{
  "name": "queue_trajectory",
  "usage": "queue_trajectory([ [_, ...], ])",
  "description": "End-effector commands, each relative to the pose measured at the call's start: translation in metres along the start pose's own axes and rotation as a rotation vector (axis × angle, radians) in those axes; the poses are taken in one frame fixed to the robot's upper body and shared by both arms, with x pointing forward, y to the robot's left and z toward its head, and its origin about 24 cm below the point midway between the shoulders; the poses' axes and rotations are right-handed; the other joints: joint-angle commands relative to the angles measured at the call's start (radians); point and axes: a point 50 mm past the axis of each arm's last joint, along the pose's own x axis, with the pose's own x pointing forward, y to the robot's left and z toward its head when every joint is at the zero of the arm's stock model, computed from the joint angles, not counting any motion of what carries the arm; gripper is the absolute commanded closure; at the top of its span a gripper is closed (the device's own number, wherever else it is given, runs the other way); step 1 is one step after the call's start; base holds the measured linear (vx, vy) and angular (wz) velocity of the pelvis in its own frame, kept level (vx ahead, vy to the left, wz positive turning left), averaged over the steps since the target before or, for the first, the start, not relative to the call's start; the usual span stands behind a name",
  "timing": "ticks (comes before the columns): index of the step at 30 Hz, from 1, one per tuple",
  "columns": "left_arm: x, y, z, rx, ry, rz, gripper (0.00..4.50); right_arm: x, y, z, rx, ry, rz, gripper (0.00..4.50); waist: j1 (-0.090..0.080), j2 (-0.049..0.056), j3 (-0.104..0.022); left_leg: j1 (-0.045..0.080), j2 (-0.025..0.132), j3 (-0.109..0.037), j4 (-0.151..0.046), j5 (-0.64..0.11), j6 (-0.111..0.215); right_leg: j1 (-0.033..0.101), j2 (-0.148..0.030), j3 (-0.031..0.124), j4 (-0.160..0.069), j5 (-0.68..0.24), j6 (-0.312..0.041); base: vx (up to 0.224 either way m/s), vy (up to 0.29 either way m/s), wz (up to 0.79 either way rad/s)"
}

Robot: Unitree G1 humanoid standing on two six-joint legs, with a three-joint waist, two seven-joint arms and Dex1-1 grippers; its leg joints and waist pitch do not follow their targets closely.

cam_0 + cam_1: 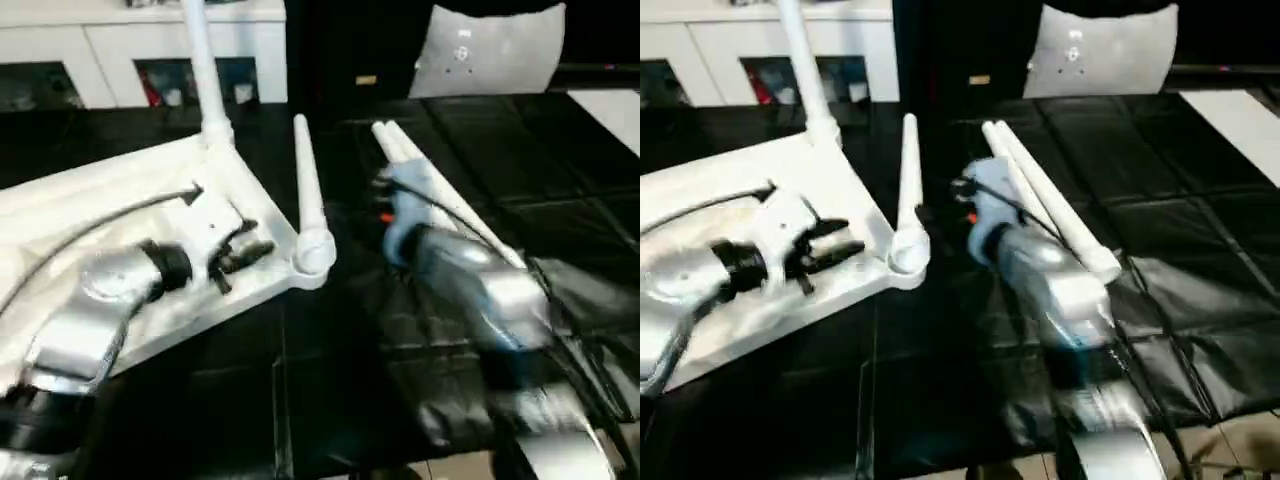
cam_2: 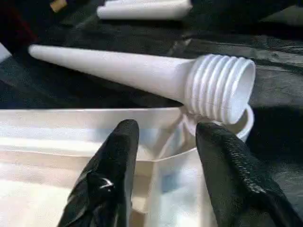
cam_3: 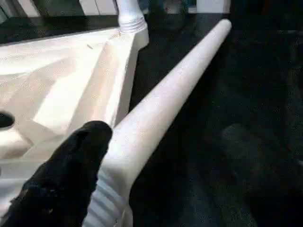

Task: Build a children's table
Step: Insert table leg to table base

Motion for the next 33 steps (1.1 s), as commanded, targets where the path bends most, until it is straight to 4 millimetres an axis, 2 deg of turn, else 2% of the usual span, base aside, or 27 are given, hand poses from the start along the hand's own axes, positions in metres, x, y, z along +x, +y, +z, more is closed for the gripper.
queue_trajectory([
  [1, 0.002, -0.002, -0.001, 0.003, 0.019, 0.011, 1.99, 0.008, 0.004, 0.002, -0.038, 0.025, -0.007, 0.01, 0.004, 0.024, -0.086, 0.025, 0.044, -0.025, -0.052, -0.116, -0.058, 0.042, -0.095, 0.046, -0.057, 0.083, -0.217, 0.000, 0.000, 0.00],
  [3, 0.004, -0.003, -0.002, -0.012, 0.025, 0.023, 1.92, 0.017, 0.009, 0.002, -0.082, 0.075, -0.016, 0.00, 0.004, 0.023, -0.086, 0.026, 0.045, -0.026, -0.052, -0.105, -0.053, 0.041, -0.094, 0.044, -0.054, 0.101, -0.217, 0.000, 0.000, 0.00],
  [7, 0.007, -0.006, -0.002, -0.039, 0.017, 0.031, 1.53, 0.027, 0.020, 0.004, -0.072, 0.074, 0.052, 0.00, 0.006, 0.019, -0.083, 0.026, 0.048, -0.025, -0.054, -0.139, -0.054, 0.040, -0.099, 0.047, -0.059, 0.052, -0.213, 0.000, 0.000, 0.00],
  [9, 0.008, -0.006, -0.002, -0.048, 0.014, 0.037, 1.48, 0.029, 0.022, 0.005, -0.059, 0.080, 0.081, 0.00, 0.008, 0.022, -0.083, 0.026, 0.050, -0.027, -0.055, -0.134, -0.052, 0.039, -0.097, 0.045, -0.055, 0.070, -0.211, 0.000, 0.000, 0.00],
  [11, 0.012, -0.007, -0.002, -0.052, 0.014, 0.045, 1.34, 0.030, 0.024, 0.000, -0.066, 0.141, 0.106, 0.00, 0.008, 0.022, -0.083, 0.026, 0.049, -0.027, -0.055, -0.141, -0.055, 0.039, -0.095, 0.044, -0.055, 0.068, -0.210, 0.000, 0.000, 0.00],
  [12, 0.013, -0.008, -0.002, -0.051, 0.013, 0.042, 1.13, 0.030, 0.022, -0.003, -0.083, 0.172, 0.098, 0.00, 0.007, 0.026, -0.083, 0.025, 0.049, -0.028, -0.056, -0.146, -0.057, 0.039, -0.096, 0.043, -0.055, 0.062, -0.209, 0.000, 0.000, 0.00],
  [14, 0.015, -0.011, 0.000, -0.052, 0.008, 0.032, 1.06, 0.029, 0.016, -0.008, -0.123, 0.236, 0.070, 0.00, 0.007, 0.023, -0.081, 0.027, 0.049, -0.027, -0.056, -0.158, -0.060, 0.037, -0.097, 0.044, -0.059, 0.042, -0.208, 0.000, 0.000, 0.00],
  [19, 0.012, -0.011, 0.001, -0.046, 0.010, 0.028, 0.60, 0.014, -0.006, -0.012, -0.143, 0.330, 0.019, 0.00, 0.013, 0.023, -0.079, 0.029, 0.049, -0.026, -0.055, -0.176, -0.063, 0.035, -0.098, 0.047, -0.064, -0.014, -0.193, 0.000, 0.000, 0.00],
  [21, 0.010, -0.010, 0.001, -0.042, 0.012, 0.025, 0.38, 0.006, -0.013, -0.015, -0.149, 0.356, 0.011, 0.00, 0.024, 0.023, -0.078, 0.030, 0.050, -0.027, -0.056, -0.181, -0.071, 0.034, -0.096, 0.048, -0.067, -0.031, -0.180, 0.000, 0.000, 0.00],
  [24, 0.007, -0.010, 0.003, -0.033, 0.008, 0.016, 0.08, -0.010, -0.027, -0.020, -0.155, 0.383, -0.012, 0.00, 0.032, 0.020, -0.081, 0.026, 0.048, -0.027, -0.053, -0.162, -0.067, 0.039, -0.096, 0.048, -0.063, 0.012, -0.173, 0.000, 0.000, 0.00],
  [26, 0.005, -0.010, 0.004, -0.031, 0.005, 0.010, 0.03, -0.017, -0.032, -0.019, -0.139, 0.379, -0.019, 0.00, 0.029, 0.018, -0.080, 0.025, 0.046, -0.027, -0.053, -0.154, -0.060, 0.038, -0.095, 0.047, -0.063, 0.017, -0.180, 0.000, 0.000, 0.00],
  [28, 0.003, -0.011, 0.006, -0.031, -0.001, 0.000, 0.03, -0.024, -0.037, -0.017, -0.120, 0.361, -0.027, 0.00, 0.031, 0.022, -0.077, 0.026, 0.047, -0.027, -0.052, -0.159, -0.058, 0.035, -0.097, 0.048, -0.065, -0.006, -0.185, 0.000, 0.000, 0.00],
  [30, 0.000, -0.012, 0.007, -0.034, -0.005, -0.008, 0.03, -0.030, -0.040, -0.010, -0.092, 0.301, -0.025, 0.00, 0.032, 0.020, -0.076, 0.026, 0.047, -0.027, -0.052, -0.169, -0.058, 0.036, -0.096, 0.049, -0.068, -0.025, -0.183, 0.000, 0.000, 0.00],
  [31, 0.000, -0.012, 0.007, -0.036, -0.007, -0.012, 0.03, -0.031, -0.041, -0.007, -0.082, 0.272, -0.023, 0.00, 0.030, 0.019, -0.076, 0.026, 0.047, -0.027, -0.053, -0.172, -0.056, 0.036, -0.097, 0.049, -0.069, -0.032, -0.184, 0.000, 0.000, 0.00],
  [32, -0.001, -0.012, 0.008, -0.037, -0.008, -0.014, 0.03, -0.031, -0.041, -0.004, -0.075, 0.251, -0.021, 0.00, 0.030, 0.025, -0.075, 0.027, 0.047, -0.028, -0.053, -0.177, -0.058, 0.033, -0.096, 0.047, -0.068, -0.041, -0.187, 0.000, 0.000, 0.00],
  [33, -0.001, -0.012, 0.008, -0.040, -0.009, -0.015, 0.03, -0.030, -0.041, -0.002, -0.066, 0.226, -0.017, 0.00, 0.026, 0.022, -0.075, 0.025, 0.047, -0.028, -0.053, -0.185, -0.058, 0.034, -0.097, 0.047, -0.069, -0.048, -0.192, 0.000, 0.000, 0.00],
])
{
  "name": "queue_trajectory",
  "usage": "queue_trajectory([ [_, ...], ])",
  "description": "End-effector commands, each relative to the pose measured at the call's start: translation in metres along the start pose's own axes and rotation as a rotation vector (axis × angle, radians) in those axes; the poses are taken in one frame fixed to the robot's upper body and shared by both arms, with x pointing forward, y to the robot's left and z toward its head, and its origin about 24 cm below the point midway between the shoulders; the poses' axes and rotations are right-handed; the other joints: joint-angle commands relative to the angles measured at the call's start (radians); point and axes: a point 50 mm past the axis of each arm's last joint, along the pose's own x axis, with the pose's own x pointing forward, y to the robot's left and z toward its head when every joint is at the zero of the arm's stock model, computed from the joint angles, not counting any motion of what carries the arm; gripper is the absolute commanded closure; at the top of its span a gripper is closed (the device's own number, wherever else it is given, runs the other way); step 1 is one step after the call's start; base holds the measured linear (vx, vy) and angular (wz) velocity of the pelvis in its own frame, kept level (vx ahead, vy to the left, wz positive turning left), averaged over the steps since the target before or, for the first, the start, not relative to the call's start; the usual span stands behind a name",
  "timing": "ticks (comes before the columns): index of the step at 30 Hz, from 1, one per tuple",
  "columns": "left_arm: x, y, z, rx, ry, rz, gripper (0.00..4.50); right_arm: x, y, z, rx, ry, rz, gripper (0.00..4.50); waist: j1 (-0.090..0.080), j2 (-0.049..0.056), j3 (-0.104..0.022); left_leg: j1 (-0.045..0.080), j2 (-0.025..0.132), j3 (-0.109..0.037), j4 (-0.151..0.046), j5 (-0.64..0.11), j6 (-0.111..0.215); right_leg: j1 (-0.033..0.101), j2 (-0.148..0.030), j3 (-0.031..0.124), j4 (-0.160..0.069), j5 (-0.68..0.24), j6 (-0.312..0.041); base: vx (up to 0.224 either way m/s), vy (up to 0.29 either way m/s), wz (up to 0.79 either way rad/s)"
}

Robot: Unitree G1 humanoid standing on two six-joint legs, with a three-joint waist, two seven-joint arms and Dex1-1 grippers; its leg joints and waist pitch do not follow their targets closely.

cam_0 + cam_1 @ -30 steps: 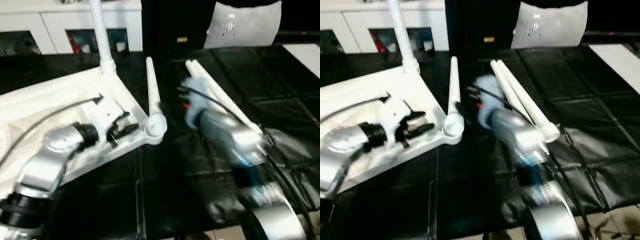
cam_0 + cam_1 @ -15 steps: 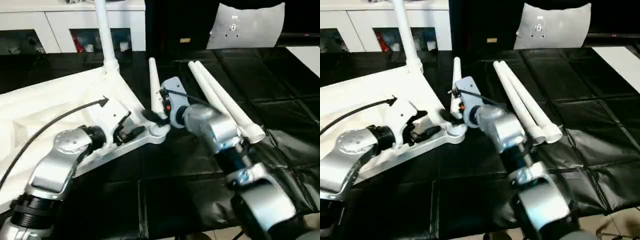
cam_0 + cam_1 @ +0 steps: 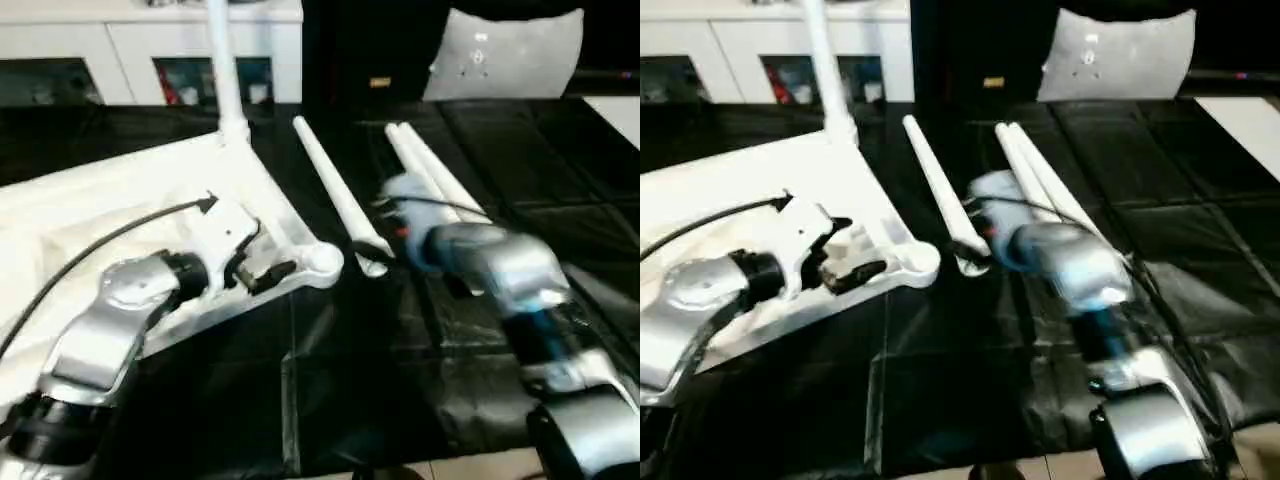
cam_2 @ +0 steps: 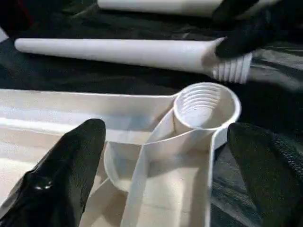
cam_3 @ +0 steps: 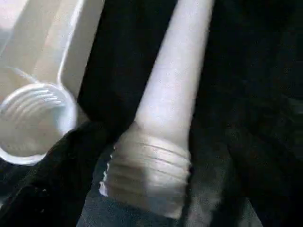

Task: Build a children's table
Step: Insert table leg to table base

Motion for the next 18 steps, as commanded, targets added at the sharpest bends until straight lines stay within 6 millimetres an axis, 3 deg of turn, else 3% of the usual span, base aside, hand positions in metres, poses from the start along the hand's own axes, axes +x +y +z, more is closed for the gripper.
queue_trajectory([
  [1, -0.002, -0.001, 0.003, 0.000, -0.010, -0.006, 0.03, -0.002, 0.001, 0.010, 0.003, -0.068, 0.012, 0.00, -0.001, 0.018, -0.076, 0.027, 0.046, -0.026, -0.062, -0.185, -0.060, 0.035, -0.096, 0.047, -0.073, -0.052, -0.195, 0.000, 0.000, 0.00],
  [6, -0.003, 0.000, 0.005, -0.003, -0.012, -0.006, 0.03, 0.012, -0.005, 0.022, 0.058, -0.141, -0.036, 0.00, -0.011, 0.022, -0.070, 0.027, 0.044, -0.025, -0.059, -0.197, -0.059, 0.029, -0.097, 0.049, -0.077, -0.088, -0.222, 0.000, 0.000, 0.00],
  [9, -0.003, -0.002, 0.005, -0.003, -0.009, -0.017, 0.03, 0.026, -0.005, 0.025, 0.074, -0.133, -0.067, 0.00, -0.012, 0.035, -0.066, 0.029, 0.046, -0.026, -0.059, -0.200, -0.062, 0.023, -0.098, 0.048, -0.073, -0.073, -0.230, 0.000, 0.000, 0.00],
  [10, -0.004, -0.004, 0.006, 0.000, -0.007, -0.027, 0.03, 0.033, -0.005, 0.024, 0.078, -0.116, -0.084, 0.00, -0.011, 0.035, -0.063, 0.024, 0.044, -0.026, -0.060, -0.195, -0.061, 0.027, -0.095, 0.048, -0.073, -0.056, -0.231, 0.000, 0.000, 0.00],
  [13, -0.004, -0.007, 0.006, -0.002, -0.003, -0.044, 0.03, 0.042, -0.007, 0.019, 0.071, -0.082, -0.122, 0.00, -0.010, 0.040, -0.072, 0.020, 0.047, -0.026, -0.053, -0.133, -0.051, 0.028, -0.096, 0.046, -0.059, 0.066, -0.245, 0.000, 0.000, 0.00],
  [15, -0.005, -0.008, 0.006, -0.006, 0.002, -0.056, 0.03, 0.052, -0.008, 0.010, 0.068, -0.030, -0.146, 0.00, -0.010, 0.039, -0.069, 0.014, 0.045, -0.025, -0.051, -0.104, -0.034, 0.029, -0.091, 0.042, -0.051, 0.145, -0.256, 0.000, 0.000, 0.00],
  [18, -0.006, -0.009, 0.006, -0.007, 0.006, -0.062, 0.03, 0.057, -0.007, 0.000, 0.067, 0.025, -0.136, 0.00, -0.011, 0.041, -0.061, 0.015, 0.047, -0.024, -0.054, -0.158, -0.032, 0.029, -0.097, 0.043, -0.059, 0.063, -0.268, 0.000, 0.000, 0.00],
])
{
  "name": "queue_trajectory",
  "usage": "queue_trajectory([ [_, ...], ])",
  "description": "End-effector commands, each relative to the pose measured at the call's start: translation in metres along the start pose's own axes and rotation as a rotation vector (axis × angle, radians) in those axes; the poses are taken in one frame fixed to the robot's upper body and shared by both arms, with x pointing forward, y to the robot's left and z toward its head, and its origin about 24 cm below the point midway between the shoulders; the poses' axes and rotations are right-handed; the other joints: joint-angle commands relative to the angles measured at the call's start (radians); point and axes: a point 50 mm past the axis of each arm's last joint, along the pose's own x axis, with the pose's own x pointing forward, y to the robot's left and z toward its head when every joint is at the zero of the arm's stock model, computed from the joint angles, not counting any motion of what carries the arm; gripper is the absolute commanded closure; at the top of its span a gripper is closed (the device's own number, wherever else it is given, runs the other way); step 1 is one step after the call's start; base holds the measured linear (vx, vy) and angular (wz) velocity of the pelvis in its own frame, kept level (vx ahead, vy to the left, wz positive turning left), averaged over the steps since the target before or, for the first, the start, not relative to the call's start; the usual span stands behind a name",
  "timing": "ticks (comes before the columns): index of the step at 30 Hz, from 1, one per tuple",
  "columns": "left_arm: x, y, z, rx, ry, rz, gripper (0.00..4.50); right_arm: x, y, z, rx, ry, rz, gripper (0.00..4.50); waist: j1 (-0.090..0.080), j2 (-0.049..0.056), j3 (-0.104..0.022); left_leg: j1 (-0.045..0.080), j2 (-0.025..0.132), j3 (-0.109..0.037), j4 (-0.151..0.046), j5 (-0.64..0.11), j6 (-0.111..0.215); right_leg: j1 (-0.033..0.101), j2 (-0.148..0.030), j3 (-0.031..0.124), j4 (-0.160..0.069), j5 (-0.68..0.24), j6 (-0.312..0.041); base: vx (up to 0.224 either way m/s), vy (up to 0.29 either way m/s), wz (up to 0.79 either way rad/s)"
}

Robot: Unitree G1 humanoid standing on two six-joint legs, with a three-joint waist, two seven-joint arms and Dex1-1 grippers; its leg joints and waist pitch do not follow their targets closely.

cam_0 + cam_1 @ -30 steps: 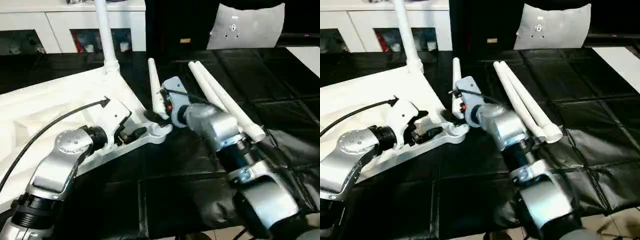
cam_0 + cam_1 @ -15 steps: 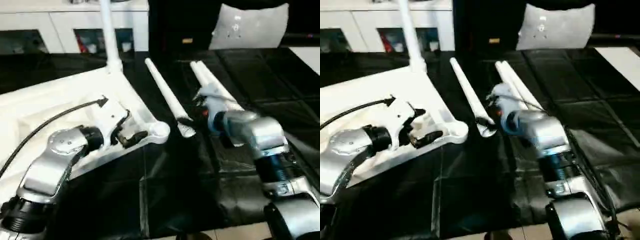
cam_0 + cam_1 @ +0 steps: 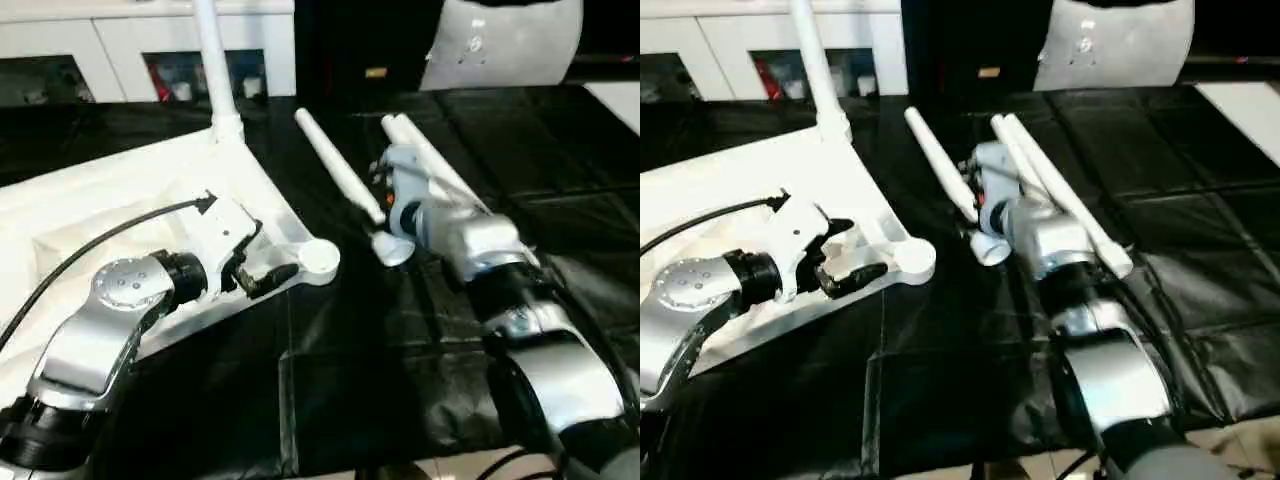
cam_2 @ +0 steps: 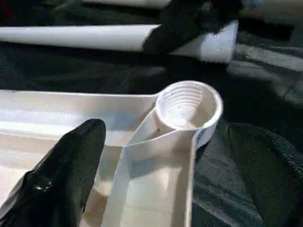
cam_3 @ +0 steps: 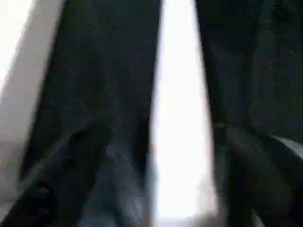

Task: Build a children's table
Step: Insert table leg to table base

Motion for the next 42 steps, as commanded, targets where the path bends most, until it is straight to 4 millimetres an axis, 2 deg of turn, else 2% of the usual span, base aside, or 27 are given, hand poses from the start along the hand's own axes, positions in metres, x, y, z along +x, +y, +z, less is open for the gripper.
queue_trajectory([
  [1, -0.002, -0.003, 0.000, 0.004, 0.010, -0.016, 0.03, 0.004, 0.000, -0.018, 0.000, 0.069, 0.001, 0.00, -0.003, 0.023, -0.069, 0.031, 0.047, -0.023, -0.058, -0.172, -0.034, 0.044, -0.097, 0.044, -0.067, 0.045, -0.264, 0.000, 0.000, 0.00],
  [2, -0.003, -0.002, -0.001, 0.006, 0.015, -0.015, 0.03, 0.005, -0.002, -0.023, 0.006, 0.111, 0.006, 0.00, -0.005, 0.017, -0.069, 0.033, 0.049, -0.023, -0.060, -0.192, -0.036, 0.044, -0.097, 0.044, -0.069, 0.010, -0.259, 0.000, 0.000, 0.00],
  [3, -0.003, -0.002, -0.001, 0.007, 0.016, -0.014, 0.03, 0.005, -0.003, -0.024, 0.009, 0.120, 0.006, 0.00, -0.006, 0.020, -0.065, 0.033, 0.049, -0.024, -0.062, -0.208, -0.038, 0.042, -0.098, 0.044, -0.071, -0.026, -0.256, 0.000, 0.000, 0.00],
  [5, -0.004, -0.002, -0.001, 0.008, 0.018, -0.013, 0.03, 0.004, -0.005, -0.026, 0.017, 0.140, 0.000, 0.00, -0.007, 0.019, -0.065, 0.036, 0.050, -0.024, -0.063, -0.225, -0.042, 0.040, -0.099, 0.045, -0.074, -0.064, -0.250, 0.000, 0.000, 0.00],
  [10, -0.005, -0.002, 0.000, 0.006, 0.020, -0.020, 0.03, 0.002, -0.008, -0.027, 0.029, 0.200, 0.023, 0.00, -0.007, 0.021, -0.069, 0.035, 0.051, -0.024, -0.063, -0.214, -0.040, 0.040, -0.098, 0.045, -0.072, -0.050, -0.252, 0.000, 0.000, 0.00],
  [11, -0.006, -0.002, 0.000, 0.005, 0.022, -0.030, 0.00, 0.001, -0.010, -0.028, 0.018, 0.232, 0.035, 0.34, -0.008, 0.022, -0.074, 0.035, 0.050, -0.024, -0.061, -0.207, -0.039, 0.042, -0.096, 0.044, -0.069, -0.034, -0.259, 0.000, 0.000, 0.00],
  [15, -0.008, -0.003, 0.000, 0.013, 0.033, -0.064, 0.00, -0.009, -0.020, -0.020, -0.053, 0.349, 0.078, 0.49, -0.001, 0.025, -0.075, 0.032, 0.053, -0.022, -0.058, -0.196, -0.029, 0.041, -0.095, 0.042, -0.066, -0.009, -0.274, 0.000, 0.000, 0.00],
  [18, -0.010, -0.002, 0.001, 0.009, 0.033, -0.078, 0.00, -0.014, -0.025, -0.012, -0.068, 0.364, 0.102, 0.79, 0.002, 0.024, -0.080, 0.031, 0.053, -0.022, -0.055, -0.191, -0.027, 0.044, -0.098, 0.042, -0.064, 0.003, -0.280, 0.000, 0.000, 0.00],
  [20, -0.010, -0.001, 0.002, 0.010, 0.032, -0.082, 0.00, -0.016, -0.027, -0.010, -0.075, 0.368, 0.105, 0.96, 0.004, 0.024, -0.078, 0.030, 0.054, -0.022, -0.056, -0.189, -0.025, 0.042, -0.099, 0.042, -0.065, 0.002, -0.281, 0.000, 0.000, 0.00],
  [21, -0.010, -0.001, 0.003, 0.012, 0.030, -0.088, 0.00, -0.017, -0.029, -0.007, -0.083, 0.371, 0.109, 1.09, 0.005, 0.024, -0.083, 0.031, 0.054, -0.021, -0.054, -0.186, -0.024, 0.044, -0.098, 0.042, -0.064, 0.009, -0.284, 0.000, 0.000, 0.00],
  [24, -0.009, -0.001, 0.004, -0.003, 0.030, -0.113, 0.00, -0.021, -0.033, -0.004, -0.095, 0.390, 0.115, 1.30, 0.008, 0.025, -0.086, 0.032, 0.055, -0.021, -0.052, -0.182, -0.022, 0.043, -0.098, 0.042, -0.063, 0.011, -0.289, 0.000, 0.000, 0.00],
  [28, -0.009, -0.002, 0.004, -0.004, 0.037, -0.126, 0.00, -0.022, -0.035, -0.004, -0.098, 0.398, 0.110, 1.61, 0.010, 0.025, -0.086, 0.030, 0.055, -0.021, -0.052, -0.179, -0.024, 0.043, -0.097, 0.041, -0.060, 0.022, -0.289, 0.000, 0.000, 0.00],
  [29, -0.009, -0.003, 0.003, -0.004, 0.041, -0.132, 0.00, -0.022, -0.035, -0.005, -0.092, 0.396, 0.106, 1.85, 0.010, 0.025, -0.086, 0.030, 0.055, -0.021, -0.052, -0.178, -0.024, 0.043, -0.097, 0.041, -0.060, 0.022, -0.289, 0.000, 0.000, 0.00],
  [33, -0.009, -0.005, 0.003, -0.005, 0.043, -0.142, 0.00, -0.022, -0.037, -0.005, -0.079, 0.392, 0.099, 2.12, 0.012, 0.022, -0.093, 0.029, 0.054, -0.020, -0.048, -0.155, -0.015, 0.047, -0.098, 0.041, -0.058, 0.042, -0.293, 0.000, 0.000, 0.00],
  [36, -0.010, -0.005, 0.004, -0.012, 0.029, -0.137, 0.00, -0.022, -0.037, -0.006, -0.072, 0.385, 0.103, 2.35, 0.013, 0.026, -0.095, 0.029, 0.054, -0.021, -0.046, -0.161, -0.018, 0.047, -0.097, 0.040, -0.057, 0.040, -0.294, 0.000, 0.000, 0.00],
  [37, -0.010, -0.004, 0.005, -0.016, 0.022, -0.132, 0.00, -0.022, -0.036, -0.005, -0.068, 0.372, 0.110, 2.44, 0.014, 0.033, -0.095, 0.029, 0.054, -0.022, -0.046, -0.166, -0.021, 0.046, -0.098, 0.040, -0.056, 0.038, -0.294, 0.000, 0.000, 0.00],
  [39, -0.010, -0.004, 0.005, -0.019, 0.018, -0.129, 0.00, -0.021, -0.036, -0.005, -0.066, 0.363, 0.114, 2.53, 0.013, 0.029, -0.096, 0.029, 0.054, -0.021, -0.046, -0.172, -0.023, 0.046, -0.096, 0.039, -0.057, 0.041, -0.296, 0.000, 0.000, 0.00],
  [40, -0.011, -0.002, 0.005, -0.019, 0.013, -0.109, 0.00, -0.019, -0.036, 0.000, -0.033, 0.266, 0.124, 2.54, 0.013, 0.034, -0.098, 0.030, 0.054, -0.021, -0.045, -0.178, -0.027, 0.046, -0.097, 0.038, -0.056, 0.044, -0.297, 0.000, 0.000, 0.00],
  [41, -0.011, -0.002, 0.005, -0.019, 0.013, -0.108, 0.00, -0.019, -0.036, 0.000, -0.032, 0.264, 0.124, 2.56, 0.015, 0.036, -0.099, 0.029, 0.054, -0.022, -0.044, -0.184, -0.029, 0.047, -0.099, 0.040, -0.057, 0.048, -0.295, 0.000, 0.000, 0.00],
  [42, -0.011, 0.000, 0.004, -0.015, 0.007, -0.085, 0.00, -0.017, -0.035, 0.006, 0.002, 0.148, 0.153, 2.57, 0.017, 0.044, -0.104, 0.029, 0.054, -0.023, -0.040, -0.175, -0.027, 0.049, -0.102, 0.040, -0.052, 0.068, -0.296, 0.000, 0.000, 0.00],
])
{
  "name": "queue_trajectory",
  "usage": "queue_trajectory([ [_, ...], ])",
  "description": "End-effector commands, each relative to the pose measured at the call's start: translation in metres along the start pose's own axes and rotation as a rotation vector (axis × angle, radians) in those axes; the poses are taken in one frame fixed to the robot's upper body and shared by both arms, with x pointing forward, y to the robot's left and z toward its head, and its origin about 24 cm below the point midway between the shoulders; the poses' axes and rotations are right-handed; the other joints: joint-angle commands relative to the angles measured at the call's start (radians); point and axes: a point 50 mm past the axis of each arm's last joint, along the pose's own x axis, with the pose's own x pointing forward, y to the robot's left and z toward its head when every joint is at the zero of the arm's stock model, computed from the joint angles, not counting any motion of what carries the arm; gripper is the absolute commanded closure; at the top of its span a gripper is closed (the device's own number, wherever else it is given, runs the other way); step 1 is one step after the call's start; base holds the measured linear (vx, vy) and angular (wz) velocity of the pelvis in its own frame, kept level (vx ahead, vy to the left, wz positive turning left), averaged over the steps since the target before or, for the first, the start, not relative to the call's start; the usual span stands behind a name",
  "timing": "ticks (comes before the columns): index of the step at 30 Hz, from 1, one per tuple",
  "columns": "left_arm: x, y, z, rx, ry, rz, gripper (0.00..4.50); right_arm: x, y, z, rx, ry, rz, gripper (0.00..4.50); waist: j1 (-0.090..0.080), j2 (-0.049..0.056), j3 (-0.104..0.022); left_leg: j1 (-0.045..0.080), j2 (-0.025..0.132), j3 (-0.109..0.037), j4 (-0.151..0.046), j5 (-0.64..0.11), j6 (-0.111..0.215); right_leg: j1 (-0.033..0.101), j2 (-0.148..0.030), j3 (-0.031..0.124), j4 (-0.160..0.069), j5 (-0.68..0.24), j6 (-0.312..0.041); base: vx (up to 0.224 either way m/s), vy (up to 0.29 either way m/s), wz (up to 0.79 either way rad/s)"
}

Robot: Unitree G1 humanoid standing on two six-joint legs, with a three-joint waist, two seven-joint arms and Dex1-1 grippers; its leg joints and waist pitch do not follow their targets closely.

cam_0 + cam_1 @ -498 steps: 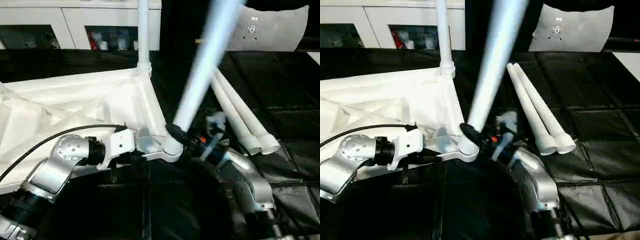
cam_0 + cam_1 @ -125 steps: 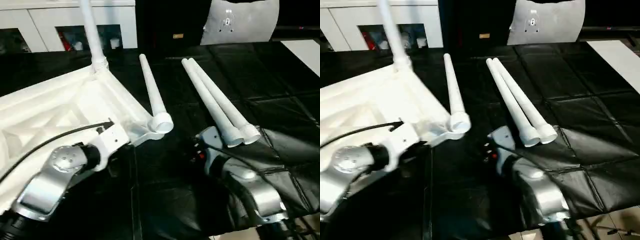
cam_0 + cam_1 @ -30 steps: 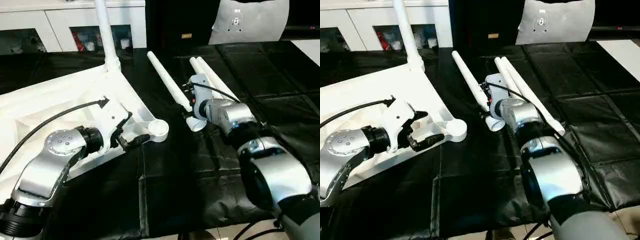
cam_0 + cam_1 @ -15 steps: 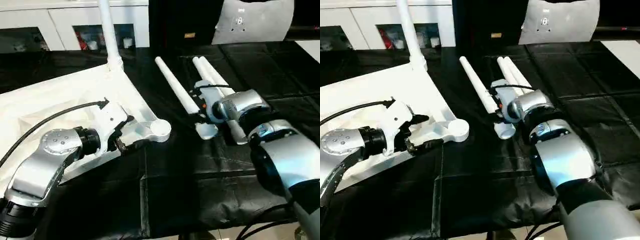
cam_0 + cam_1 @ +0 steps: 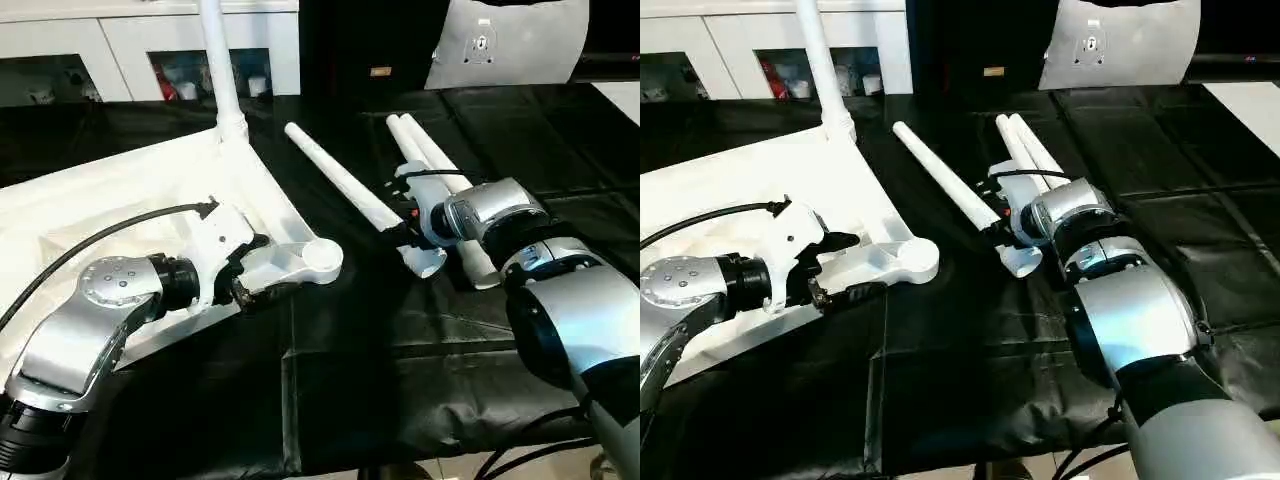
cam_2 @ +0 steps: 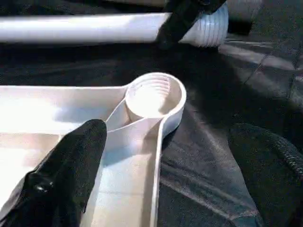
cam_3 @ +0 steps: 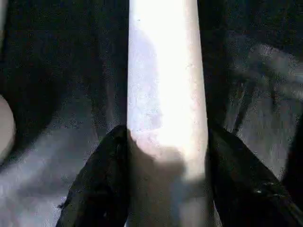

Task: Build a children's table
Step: Insert table leg to table base

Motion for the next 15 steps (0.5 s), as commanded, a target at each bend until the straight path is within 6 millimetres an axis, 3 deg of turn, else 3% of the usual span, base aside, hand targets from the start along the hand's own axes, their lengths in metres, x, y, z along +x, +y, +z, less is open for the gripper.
queue_trajectory([
  [1, -0.003, 0.002, 0.001, 0.014, -0.015, 0.036, 0.00, -0.001, 0.000, 0.010, 0.016, -0.148, 0.034, 2.57, 0.002, 0.027, -0.100, 0.029, 0.052, -0.022, -0.047, -0.171, -0.025, 0.049, -0.100, 0.040, -0.058, 0.076, -0.293, 0.000, 0.000, 0.00],
  [3, -0.001, 0.002, 0.002, 0.013, -0.029, 0.056, 0.00, -0.002, -0.001, 0.013, 0.002, -0.230, 0.035, 2.57, 0.002, 0.025, -0.109, 0.023, 0.049, -0.022, -0.041, -0.119, 0.005, 0.053, -0.097, 0.037, -0.050, 0.136, -0.302, 0.000, 0.000, 0.00],
  [4, 0.000, 0.001, 0.004, 0.007, -0.048, 0.080, 0.00, -0.003, -0.005, 0.016, 0.023, -0.310, -0.002, 2.57, 0.006, 0.034, -0.113, 0.025, 0.049, -0.022, -0.038, -0.111, 0.011, 0.053, -0.098, 0.037, -0.049, 0.143, -0.302, 0.000, 0.000, 0.00],
  [5, 0.001, 0.001, 0.004, 0.003, -0.054, 0.086, 0.00, -0.004, -0.006, 0.016, 0.040, -0.332, -0.012, 2.57, 0.004, 0.032, -0.113, 0.024, 0.050, -0.022, -0.036, -0.104, 0.021, 0.052, -0.098, 0.037, -0.050, 0.144, -0.302, 0.000, 0.000, 0.00],
  [6, 0.003, 0.000, 0.005, -0.006, -0.065, 0.097, 0.00, -0.005, -0.008, 0.018, 0.077, -0.371, -0.032, 2.57, 0.007, 0.042, -0.117, 0.026, 0.050, -0.021, -0.035, -0.100, 0.026, 0.051, -0.095, 0.034, -0.052, 0.147, -0.301, 0.000, 0.000, 0.00],
  [7, 0.005, -0.001, 0.006, -0.014, -0.076, 0.102, 0.00, -0.006, -0.010, 0.017, 0.104, -0.394, -0.039, 2.57, 0.008, 0.044, -0.118, 0.024, 0.050, -0.023, -0.033, -0.100, 0.025, 0.052, -0.096, 0.033, -0.050, 0.144, -0.304, 0.000, 0.000, 0.00],
  [8, 0.006, -0.002, 0.006, -0.019, -0.084, 0.104, 0.00, -0.006, -0.011, 0.017, 0.122, -0.410, -0.044, 2.57, 0.009, 0.041, -0.120, 0.023, 0.049, -0.023, -0.033, -0.099, 0.030, 0.053, -0.093, 0.032, -0.049, 0.139, -0.302, 0.000, 0.000, 0.00],
  [9, 0.010, -0.003, 0.011, -0.017, -0.118, 0.120, 0.00, -0.010, -0.013, 0.021, 0.132, -0.537, -0.079, 2.57, 0.009, 0.035, -0.116, 0.021, 0.048, -0.022, -0.034, -0.106, 0.035, 0.051, -0.095, 0.033, -0.052, 0.113, -0.301, 0.000, 0.000, 0.00],
  [11, 0.015, -0.004, 0.016, -0.035, -0.155, 0.132, 0.00, -0.012, -0.012, 0.024, 0.187, -0.628, -0.080, 2.57, 0.009, 0.038, -0.116, 0.024, 0.050, -0.021, -0.033, -0.122, 0.035, 0.050, -0.099, 0.037, -0.058, 0.083, -0.285, 0.000, 0.000, 0.00],
  [12, 0.019, -0.004, 0.022, -0.053, -0.195, 0.147, 0.00, -0.014, -0.011, 0.026, 0.287, -0.708, -0.026, 2.57, 0.008, 0.046, -0.119, 0.024, 0.049, -0.021, -0.033, -0.114, 0.042, 0.051, -0.095, 0.035, -0.058, 0.096, -0.281, 0.000, 0.000, 0.00],
  [13, 0.019, -0.004, 0.022, -0.053, -0.195, 0.147, 0.00, -0.014, -0.011, 0.026, 0.287, -0.708, -0.026, 2.57, 0.008, 0.045, -0.120, 0.023, 0.051, -0.024, -0.032, -0.106, 0.045, 0.051, -0.095, 0.033, -0.054, 0.106, -0.284, 0.000, 0.000, 0.00],
  [14, 0.023, -0.003, 0.027, -0.092, -0.227, 0.150, 0.00, -0.018, -0.004, 0.028, 0.349, -0.795, 0.115, 2.57, 0.006, 0.048, -0.119, 0.021, 0.047, -0.024, -0.032, -0.095, 0.054, 0.048, -0.090, 0.029, -0.051, 0.116, -0.289, 0.000, 0.000, 0.00],
  [15, 0.026, -0.002, 0.032, -0.122, -0.257, 0.157, 0.00, -0.022, 0.002, 0.027, 0.389, -0.839, 0.231, 2.58, 0.006, 0.038, -0.117, 0.018, 0.049, -0.023, -0.033, -0.103, 0.068, 0.052, -0.092, 0.031, -0.054, 0.119, -0.282, 0.000, 0.000, 0.00],
])
